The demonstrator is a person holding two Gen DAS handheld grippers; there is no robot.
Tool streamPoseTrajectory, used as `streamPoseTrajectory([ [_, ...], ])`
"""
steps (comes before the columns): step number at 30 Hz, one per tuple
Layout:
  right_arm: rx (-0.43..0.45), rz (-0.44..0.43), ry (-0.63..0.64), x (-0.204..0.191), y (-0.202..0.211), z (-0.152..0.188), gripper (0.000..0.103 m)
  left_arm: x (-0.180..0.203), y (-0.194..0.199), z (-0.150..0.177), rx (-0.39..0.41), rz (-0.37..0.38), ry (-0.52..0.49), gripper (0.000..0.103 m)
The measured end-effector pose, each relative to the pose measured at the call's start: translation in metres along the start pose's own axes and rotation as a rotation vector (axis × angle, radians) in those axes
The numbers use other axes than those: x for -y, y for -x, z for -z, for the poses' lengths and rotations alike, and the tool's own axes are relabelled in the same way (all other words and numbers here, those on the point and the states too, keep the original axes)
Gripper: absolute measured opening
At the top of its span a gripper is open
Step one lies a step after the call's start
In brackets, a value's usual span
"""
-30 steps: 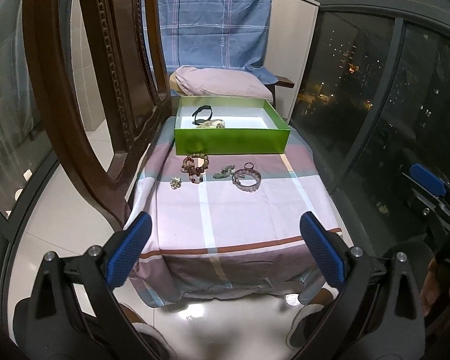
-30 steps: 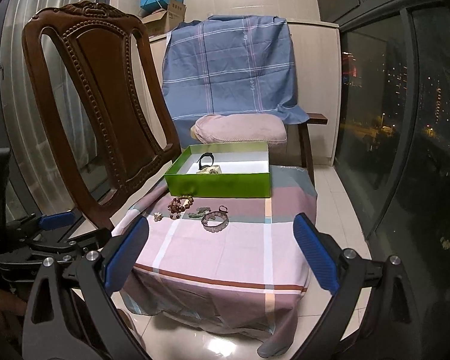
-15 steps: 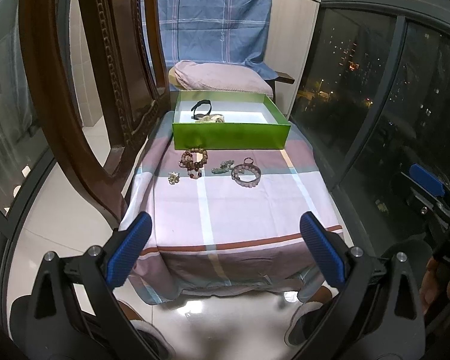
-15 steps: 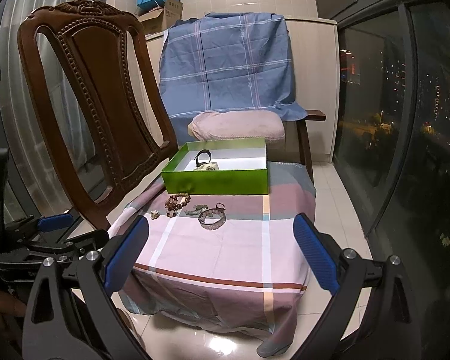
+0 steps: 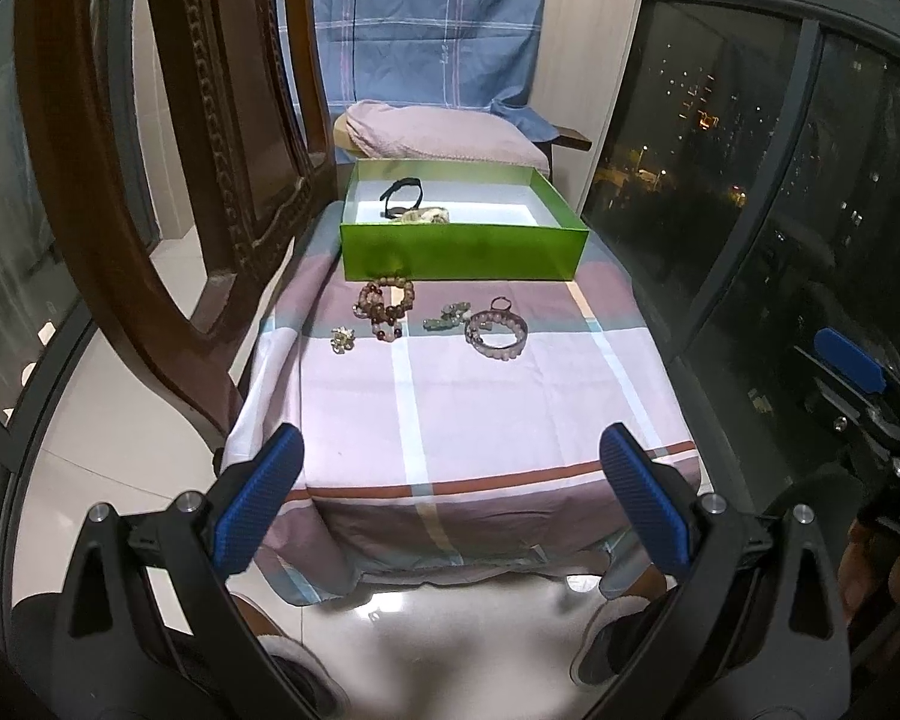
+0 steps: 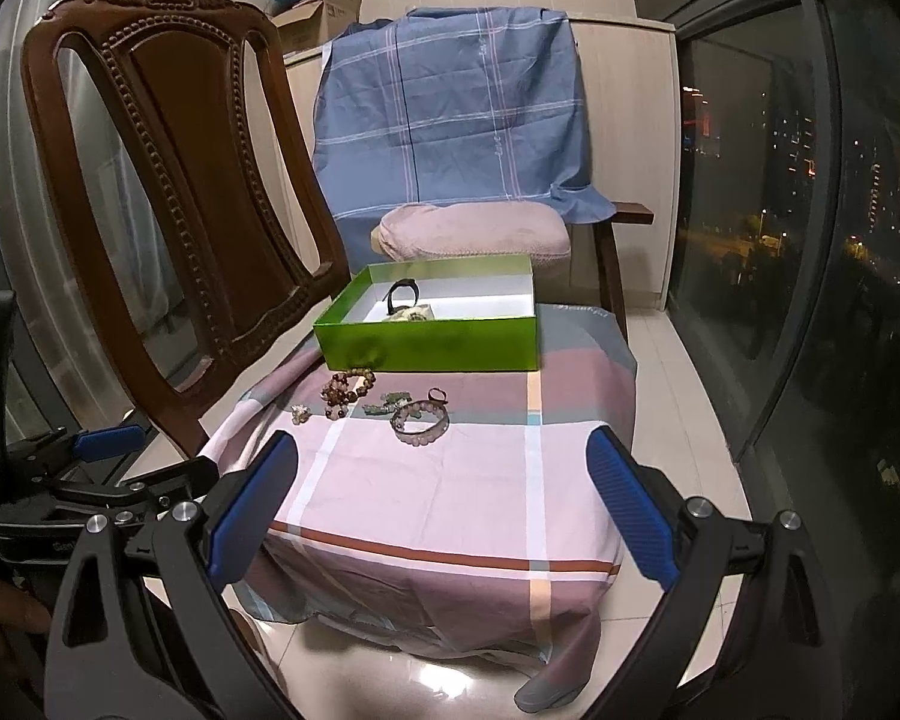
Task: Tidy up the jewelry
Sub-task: 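Withdraw both tools from the green box, then grasp the small brooch with the left tool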
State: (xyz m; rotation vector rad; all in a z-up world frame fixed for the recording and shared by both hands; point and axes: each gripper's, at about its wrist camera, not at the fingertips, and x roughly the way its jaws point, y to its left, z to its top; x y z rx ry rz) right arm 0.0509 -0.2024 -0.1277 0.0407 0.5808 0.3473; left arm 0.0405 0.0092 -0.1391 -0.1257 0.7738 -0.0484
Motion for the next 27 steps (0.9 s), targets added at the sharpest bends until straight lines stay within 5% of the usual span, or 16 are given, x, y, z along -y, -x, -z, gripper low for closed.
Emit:
streamPoseTrajectory([
  [6, -0.039, 0.003, -0.007, 0.004, -0.022, 0.004, 0.095, -0.017, -0.03, -0.007, -0.042, 0.023, 0.043, 0.097],
  [10, -0.076, -0.003, -0.027, 0.01, -0.041, 0.01, 0.095, -0.033, -0.071, -0.017, -0.1, -0.01, 0.061, 0.073],
  [13, -0.1, -0.005, -0.025, 0.012, -0.054, 0.014, 0.095, -0.043, -0.105, -0.024, -0.144, -0.056, 0.073, 0.064],
  [19, -0.131, -0.022, -0.029, 0.015, -0.074, 0.017, 0.095, -0.056, -0.158, -0.037, -0.187, -0.164, 0.066, 0.051],
  [27, -0.159, -0.025, -0.027, 0.018, -0.089, 0.02, 0.095, -0.077, -0.199, -0.05, -0.233, -0.187, 0.111, 0.042],
])
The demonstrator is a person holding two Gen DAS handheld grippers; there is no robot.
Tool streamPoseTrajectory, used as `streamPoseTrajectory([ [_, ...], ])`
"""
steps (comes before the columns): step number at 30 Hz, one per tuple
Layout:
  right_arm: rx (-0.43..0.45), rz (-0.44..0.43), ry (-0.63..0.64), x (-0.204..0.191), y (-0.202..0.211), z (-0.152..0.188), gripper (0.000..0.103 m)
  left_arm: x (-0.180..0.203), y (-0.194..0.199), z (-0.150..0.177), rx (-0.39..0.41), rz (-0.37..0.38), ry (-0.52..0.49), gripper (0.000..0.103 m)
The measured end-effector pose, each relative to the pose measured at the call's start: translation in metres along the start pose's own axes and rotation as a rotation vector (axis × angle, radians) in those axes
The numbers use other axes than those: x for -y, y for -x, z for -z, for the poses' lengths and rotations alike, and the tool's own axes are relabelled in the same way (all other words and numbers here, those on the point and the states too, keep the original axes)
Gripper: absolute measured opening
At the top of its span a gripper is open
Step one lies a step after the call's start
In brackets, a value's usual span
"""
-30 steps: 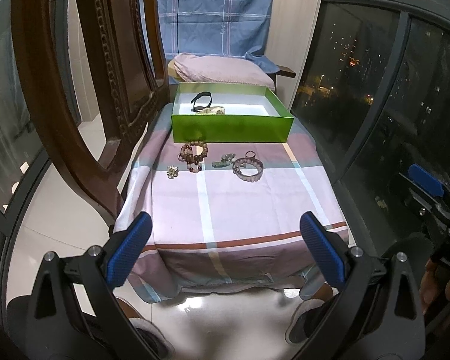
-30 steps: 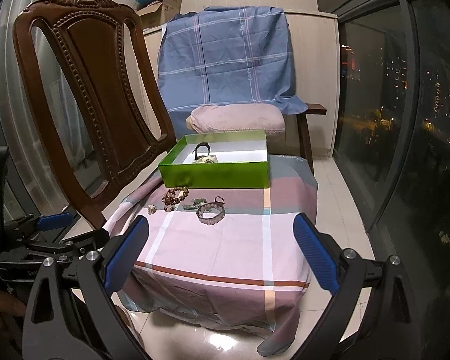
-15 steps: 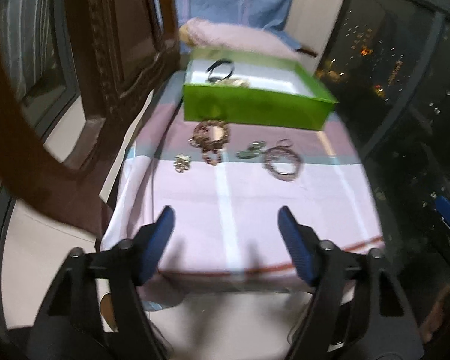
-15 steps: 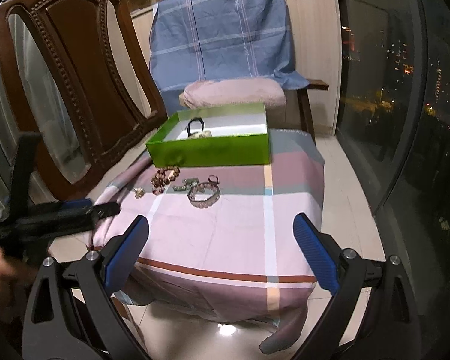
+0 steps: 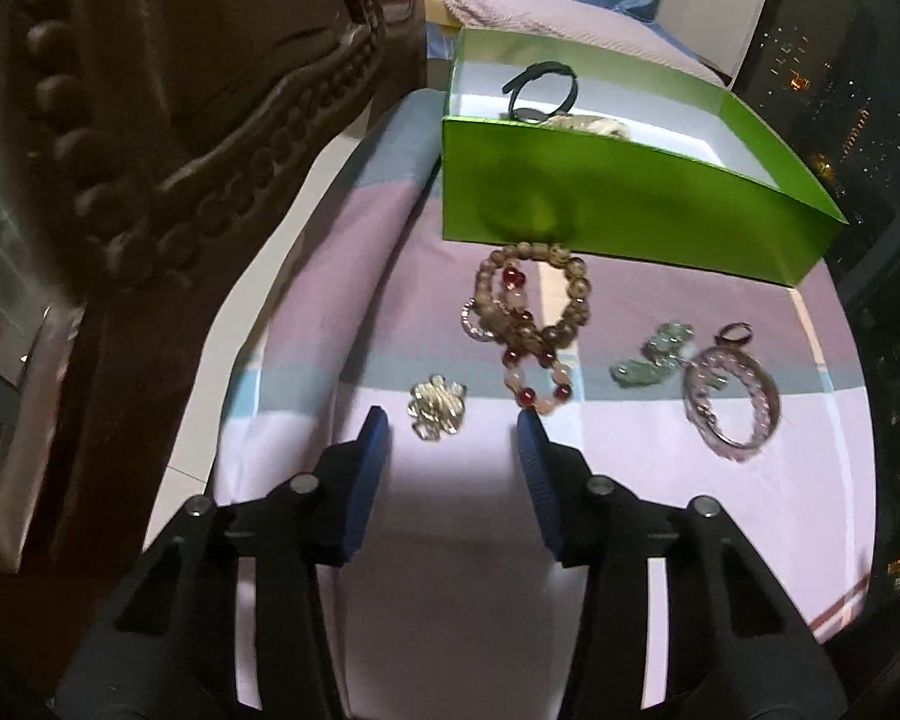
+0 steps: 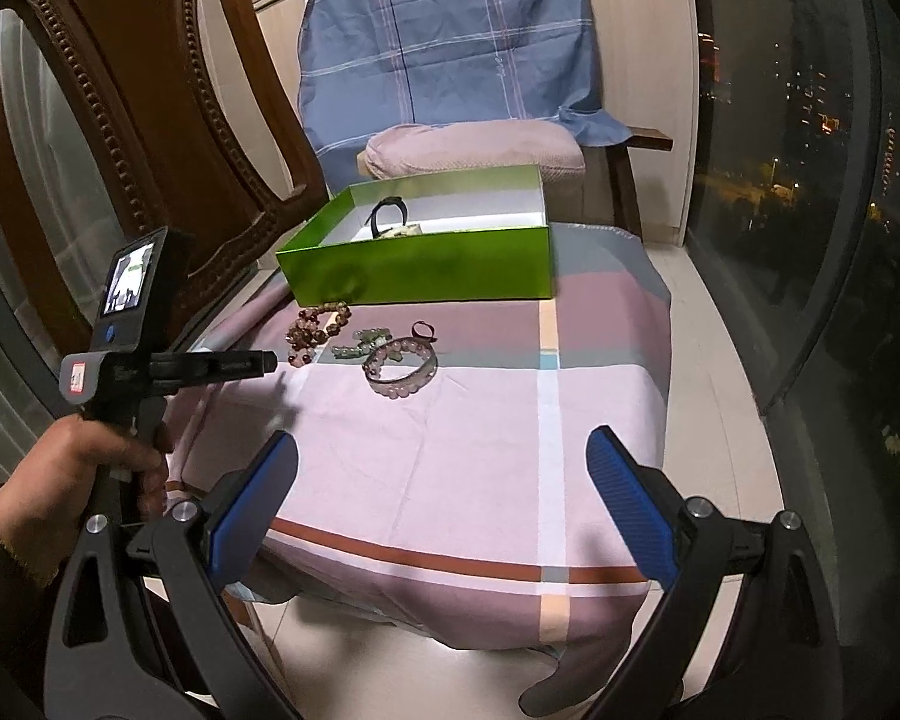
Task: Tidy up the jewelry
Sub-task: 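Grasp the small brooch with the left tool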
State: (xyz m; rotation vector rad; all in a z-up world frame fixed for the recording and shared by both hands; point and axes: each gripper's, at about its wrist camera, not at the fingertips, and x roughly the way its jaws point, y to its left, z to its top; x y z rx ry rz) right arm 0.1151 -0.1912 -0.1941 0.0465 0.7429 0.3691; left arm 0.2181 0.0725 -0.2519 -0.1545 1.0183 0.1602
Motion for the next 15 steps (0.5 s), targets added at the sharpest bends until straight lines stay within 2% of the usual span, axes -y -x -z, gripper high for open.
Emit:
streamPoseTrajectory([
  [3, -0.005, 0.006, -0.004, 0.003, -0.003, 0.0, 0.095, -0.006, -0.01, 0.0, -0.022, 0.01, 0.015, 0.035],
  [8, -0.015, 0.014, -0.003, 0.004, -0.009, -0.001, 0.095, -0.009, -0.014, -0.003, 0.002, -0.009, -0.003, 0.02],
  [12, -0.02, 0.028, 0.016, -0.001, -0.014, -0.002, 0.095, -0.011, -0.009, 0.0, 0.014, 0.012, 0.006, 0.02],
  [15, -0.017, 0.053, 0.029, -0.004, -0.022, -0.009, 0.095, -0.01, 0.015, 0.001, 0.045, 0.054, 0.007, 0.02],
])
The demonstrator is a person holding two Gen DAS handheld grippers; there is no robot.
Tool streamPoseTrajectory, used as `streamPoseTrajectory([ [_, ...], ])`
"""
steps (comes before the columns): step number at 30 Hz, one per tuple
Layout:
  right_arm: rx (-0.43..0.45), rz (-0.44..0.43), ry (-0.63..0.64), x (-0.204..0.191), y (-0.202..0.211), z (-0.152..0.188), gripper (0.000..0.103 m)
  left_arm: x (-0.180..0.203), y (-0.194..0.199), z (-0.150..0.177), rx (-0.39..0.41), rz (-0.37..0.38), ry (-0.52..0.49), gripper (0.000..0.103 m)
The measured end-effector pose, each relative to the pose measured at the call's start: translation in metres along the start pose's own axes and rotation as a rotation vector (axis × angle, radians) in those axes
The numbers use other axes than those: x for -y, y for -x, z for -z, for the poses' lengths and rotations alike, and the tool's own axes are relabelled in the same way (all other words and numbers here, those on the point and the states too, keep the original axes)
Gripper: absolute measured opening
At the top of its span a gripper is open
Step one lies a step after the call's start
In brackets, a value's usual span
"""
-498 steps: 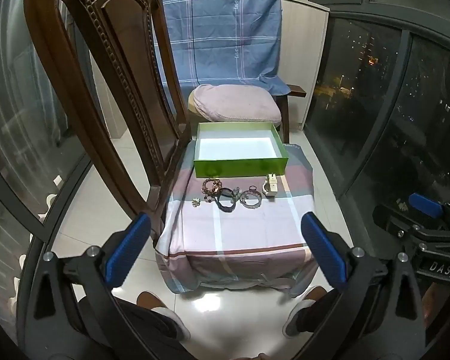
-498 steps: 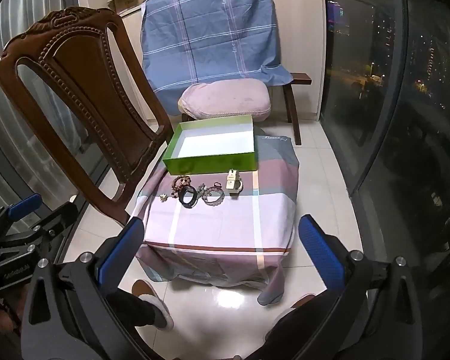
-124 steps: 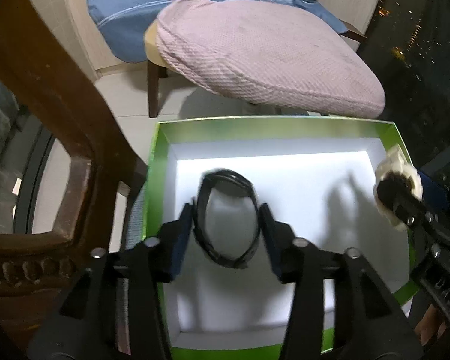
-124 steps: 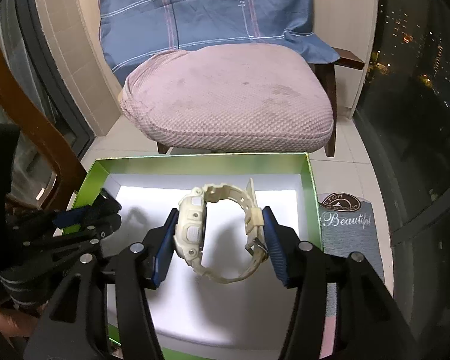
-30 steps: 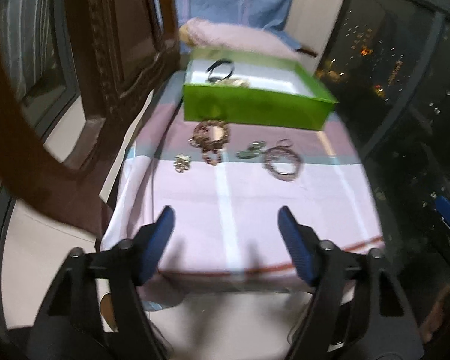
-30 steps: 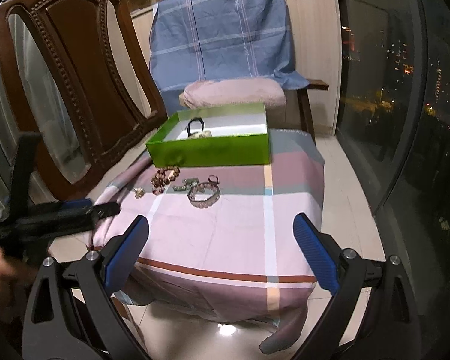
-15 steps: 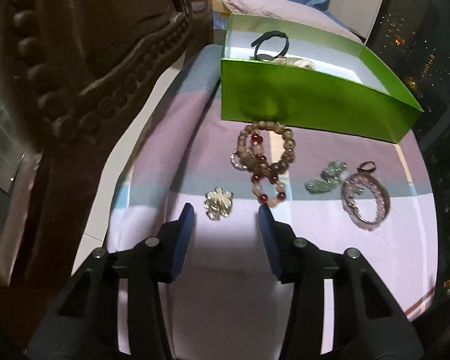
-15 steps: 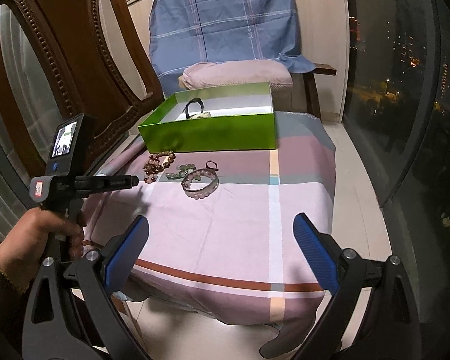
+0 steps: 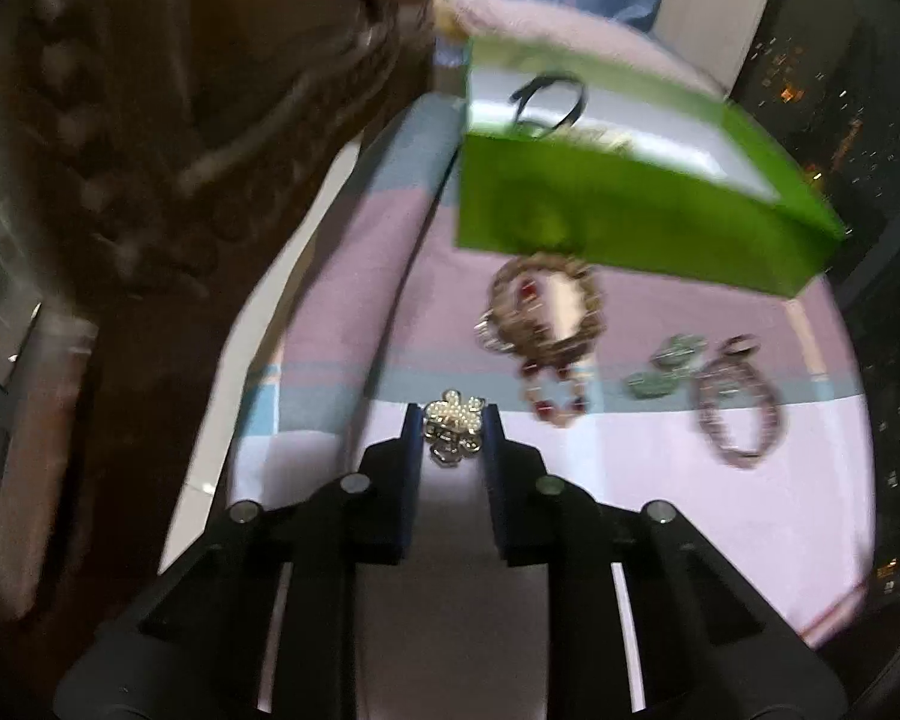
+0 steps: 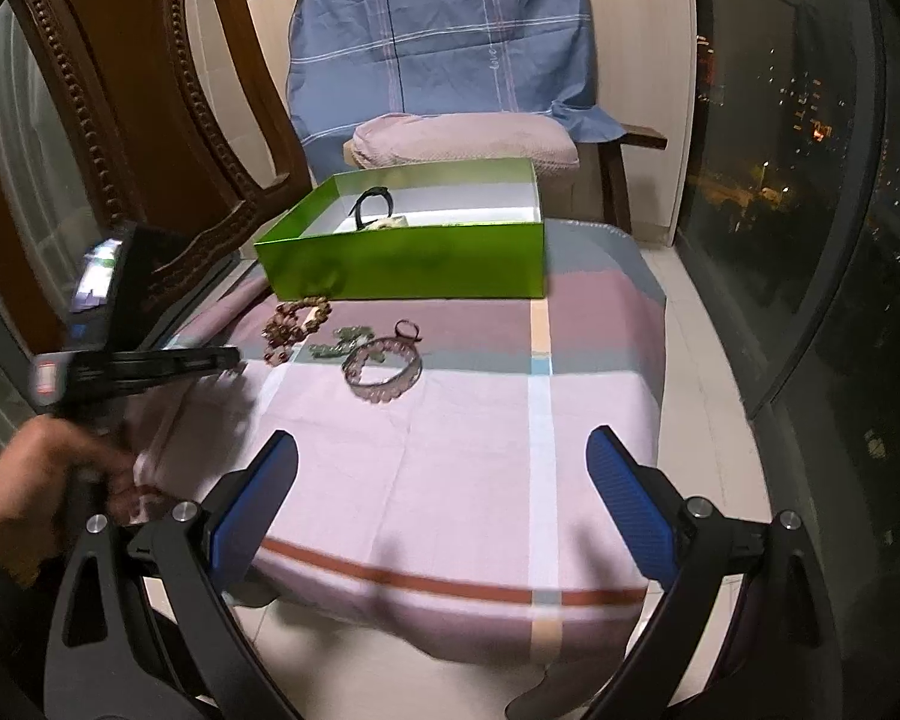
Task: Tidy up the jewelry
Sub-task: 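Grasp the small brooch with the left tool, then lift the brooch with the left tool while the right tool grasps the ring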
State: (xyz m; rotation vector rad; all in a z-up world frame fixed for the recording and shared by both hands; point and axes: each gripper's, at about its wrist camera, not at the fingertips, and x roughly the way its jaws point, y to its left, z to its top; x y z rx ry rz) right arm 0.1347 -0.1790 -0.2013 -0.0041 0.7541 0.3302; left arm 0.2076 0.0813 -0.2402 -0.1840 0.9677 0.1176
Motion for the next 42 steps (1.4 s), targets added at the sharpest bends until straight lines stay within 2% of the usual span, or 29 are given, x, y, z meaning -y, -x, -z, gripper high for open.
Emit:
streamPoseTrajectory([
  [6, -0.046, 0.018, -0.08, -0.005, -0.051, -0.033, 0.093, 0.026, 0.085, 0.004, 0.193, 0.064, -0.102, 0.02],
  [9, -0.079, 0.028, -0.111, -0.011, -0.086, -0.048, 0.077, 0.029, 0.103, 0.004, 0.236, 0.086, -0.119, 0.02],
  [12, -0.119, 0.043, -0.139, -0.019, -0.121, -0.056, 0.059, 0.026, 0.106, -0.005, 0.247, 0.114, -0.111, 0.02],
  [17, -0.152, 0.074, -0.147, -0.032, -0.155, -0.062, 0.05, 0.02, 0.106, -0.013, 0.248, 0.152, -0.093, 0.02],
  [20, -0.163, 0.105, -0.128, -0.038, -0.168, -0.065, 0.038, 0.015, 0.109, -0.012, 0.246, 0.165, -0.09, 0.02],
  [23, -0.194, 0.115, -0.129, -0.037, -0.179, -0.063, 0.021, 0.01, 0.11, -0.01, 0.244, 0.173, -0.082, 0.02],
  [27, -0.207, 0.104, -0.122, -0.037, -0.182, -0.062, 0.019, 0.008, 0.109, -0.011, 0.239, 0.177, -0.078, 0.02],
  [29, -0.174, 0.095, -0.138, -0.033, -0.173, -0.064, 0.019, 0.007, 0.109, -0.011, 0.238, 0.176, -0.077, 0.02],
  [32, -0.086, 0.064, -0.155, -0.027, -0.135, -0.072, 0.019, 0.008, 0.108, -0.011, 0.237, 0.177, -0.075, 0.02],
  [34, -0.01, 0.026, -0.153, -0.024, -0.093, -0.075, 0.019, 0.008, 0.11, -0.01, 0.233, 0.189, -0.071, 0.02],
  [38, 0.108, 0.017, -0.092, -0.026, -0.006, -0.068, 0.019, 0.012, 0.112, -0.007, 0.236, 0.196, -0.076, 0.02],
  [42, 0.167, 0.014, -0.06, -0.025, 0.052, -0.05, 0.019, 0.019, 0.116, -0.001, 0.234, 0.219, -0.079, 0.02],
])
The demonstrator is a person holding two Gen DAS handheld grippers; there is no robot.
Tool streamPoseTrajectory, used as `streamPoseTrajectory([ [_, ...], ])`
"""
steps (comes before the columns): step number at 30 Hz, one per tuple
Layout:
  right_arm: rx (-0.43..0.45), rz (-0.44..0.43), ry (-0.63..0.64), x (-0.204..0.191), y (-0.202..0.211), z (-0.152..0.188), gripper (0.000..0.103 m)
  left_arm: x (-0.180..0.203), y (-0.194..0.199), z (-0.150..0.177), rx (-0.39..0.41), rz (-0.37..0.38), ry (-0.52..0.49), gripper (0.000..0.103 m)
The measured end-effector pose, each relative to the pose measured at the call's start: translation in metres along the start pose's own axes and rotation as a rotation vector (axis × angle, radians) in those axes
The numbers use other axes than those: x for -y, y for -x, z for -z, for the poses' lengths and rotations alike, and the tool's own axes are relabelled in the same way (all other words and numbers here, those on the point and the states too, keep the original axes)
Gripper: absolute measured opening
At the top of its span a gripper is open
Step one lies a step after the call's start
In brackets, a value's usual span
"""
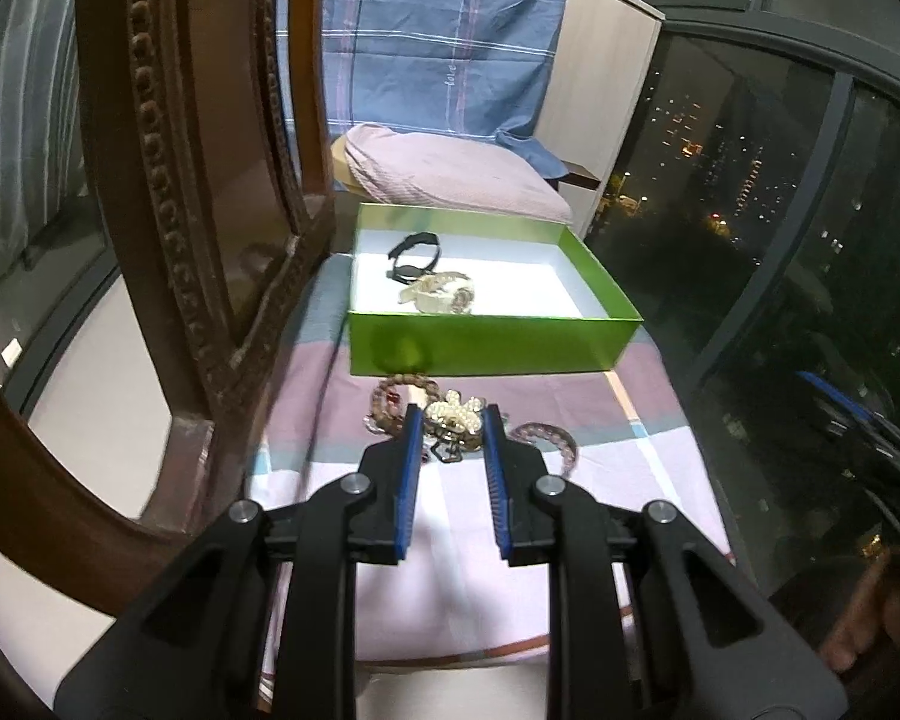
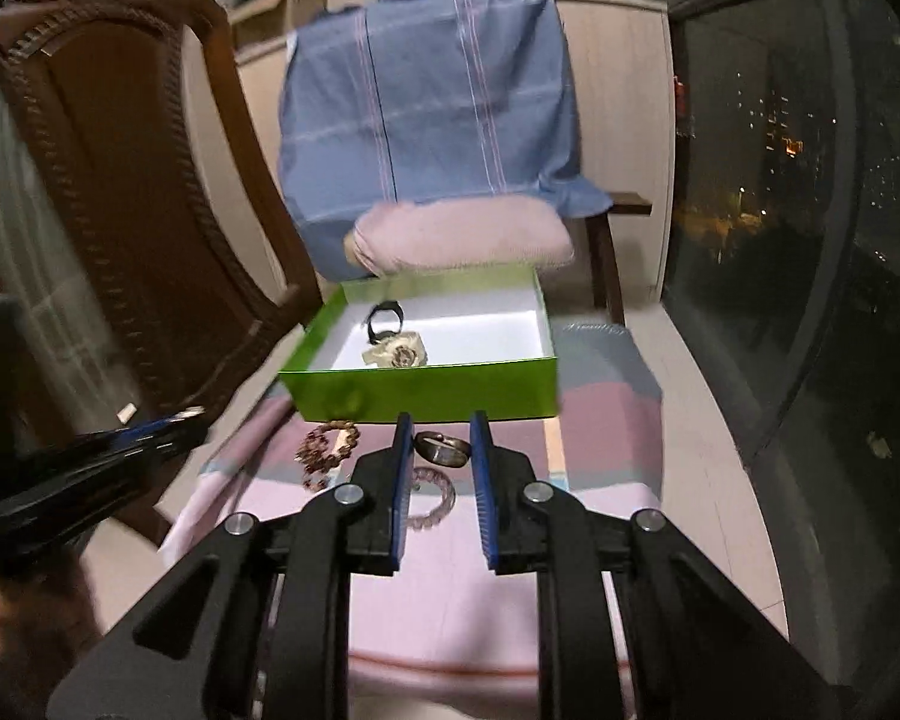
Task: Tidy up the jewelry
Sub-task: 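Lift the brooch with the left tool while the right tool grasps the ring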
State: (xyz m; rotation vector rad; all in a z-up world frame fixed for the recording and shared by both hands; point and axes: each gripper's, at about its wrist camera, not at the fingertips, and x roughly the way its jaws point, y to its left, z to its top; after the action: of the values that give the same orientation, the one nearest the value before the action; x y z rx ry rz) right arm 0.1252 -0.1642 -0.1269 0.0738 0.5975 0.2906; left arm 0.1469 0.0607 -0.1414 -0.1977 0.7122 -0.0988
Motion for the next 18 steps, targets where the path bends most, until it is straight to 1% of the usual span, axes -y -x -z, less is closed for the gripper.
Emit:
streamPoseTrajectory([
  [3, 0.03, -0.002, 0.011, 0.004, 0.03, 0.003, 0.019, 0.009, 0.014, 0.004, 0.026, 0.013, -0.009, 0.02],
  [5, 0.054, -0.009, 0.015, 0.01, 0.05, 0.006, 0.019, 0.017, 0.026, 0.01, 0.04, 0.003, -0.018, 0.02],
  [8, 0.085, -0.017, 0.021, 0.016, 0.068, 0.01, 0.019, 0.024, 0.037, 0.018, 0.03, 0.007, -0.012, 0.02],
  [13, 0.097, -0.047, 0.009, 0.021, 0.076, 0.013, 0.019, 0.039, 0.064, 0.028, 0.038, -0.005, -0.026, 0.02],
  [18, 0.108, -0.062, 0.008, 0.022, 0.085, 0.016, 0.019, 0.047, 0.077, 0.031, 0.051, -0.018, -0.032, 0.02],
])
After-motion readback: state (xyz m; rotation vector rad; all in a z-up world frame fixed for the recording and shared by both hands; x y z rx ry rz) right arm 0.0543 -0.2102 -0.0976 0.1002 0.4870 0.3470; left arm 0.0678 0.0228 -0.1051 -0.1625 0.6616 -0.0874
